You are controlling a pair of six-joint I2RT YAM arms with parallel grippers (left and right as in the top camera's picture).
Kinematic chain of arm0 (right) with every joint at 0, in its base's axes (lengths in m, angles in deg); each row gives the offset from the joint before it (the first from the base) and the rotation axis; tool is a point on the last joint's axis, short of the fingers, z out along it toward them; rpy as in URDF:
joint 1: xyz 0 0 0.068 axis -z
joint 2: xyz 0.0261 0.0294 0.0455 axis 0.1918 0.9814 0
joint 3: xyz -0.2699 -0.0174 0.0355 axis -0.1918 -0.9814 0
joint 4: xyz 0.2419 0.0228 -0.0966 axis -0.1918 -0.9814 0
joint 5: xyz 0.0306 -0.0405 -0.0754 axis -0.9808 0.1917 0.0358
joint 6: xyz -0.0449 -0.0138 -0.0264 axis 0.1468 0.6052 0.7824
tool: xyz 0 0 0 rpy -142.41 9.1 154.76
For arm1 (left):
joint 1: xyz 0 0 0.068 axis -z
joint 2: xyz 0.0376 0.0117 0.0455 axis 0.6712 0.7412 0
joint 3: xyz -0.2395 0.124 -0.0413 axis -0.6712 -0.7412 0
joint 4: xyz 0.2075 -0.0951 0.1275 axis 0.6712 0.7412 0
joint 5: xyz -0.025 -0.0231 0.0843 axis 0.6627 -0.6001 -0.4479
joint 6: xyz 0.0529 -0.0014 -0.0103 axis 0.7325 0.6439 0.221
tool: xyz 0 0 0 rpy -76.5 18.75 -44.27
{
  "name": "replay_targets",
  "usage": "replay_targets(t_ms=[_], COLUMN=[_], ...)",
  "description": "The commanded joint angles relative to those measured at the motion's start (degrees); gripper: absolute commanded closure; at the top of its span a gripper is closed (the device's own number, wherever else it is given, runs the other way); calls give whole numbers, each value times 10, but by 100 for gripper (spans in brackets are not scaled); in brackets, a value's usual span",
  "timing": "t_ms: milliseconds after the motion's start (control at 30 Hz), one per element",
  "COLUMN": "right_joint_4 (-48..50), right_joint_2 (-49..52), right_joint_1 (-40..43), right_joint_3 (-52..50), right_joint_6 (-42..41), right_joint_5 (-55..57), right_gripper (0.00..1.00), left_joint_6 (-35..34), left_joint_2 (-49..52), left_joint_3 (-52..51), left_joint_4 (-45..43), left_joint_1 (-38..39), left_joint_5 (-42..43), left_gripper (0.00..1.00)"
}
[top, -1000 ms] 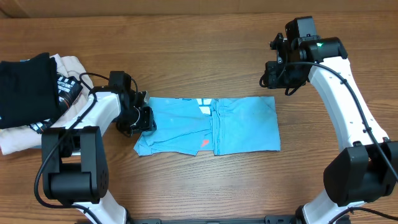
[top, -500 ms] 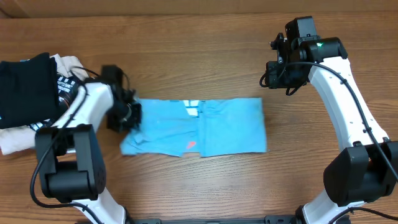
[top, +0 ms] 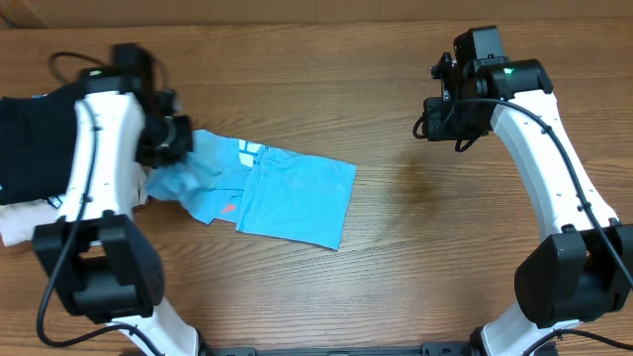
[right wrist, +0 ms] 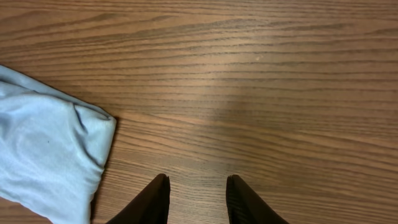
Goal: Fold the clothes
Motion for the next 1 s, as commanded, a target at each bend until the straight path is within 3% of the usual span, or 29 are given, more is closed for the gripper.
replay_targets(t_ms=[0, 400, 633, 967], right_joint_4=[-4, -20, -30, -31], right_joint_2=[-7, -7, -7, -7], right_joint_1=[2, 2, 2, 2], right_joint_3=[7, 7, 7, 7], right_joint_6=[0, 0, 0, 0], right_joint_5=[6, 6, 6, 5], right_gripper=[66, 66, 66, 66], left_joint_6=[-29, -118, -165, -166], left_joint_2=[2, 5, 5, 6], left_joint_3=[9, -16, -37, -37], left_joint_4=[14, -37, -91, -108], left_joint_1=[78, 306, 351, 364], left_joint_5=[13, -36, -34, -27], left_gripper=[96, 96, 96, 94])
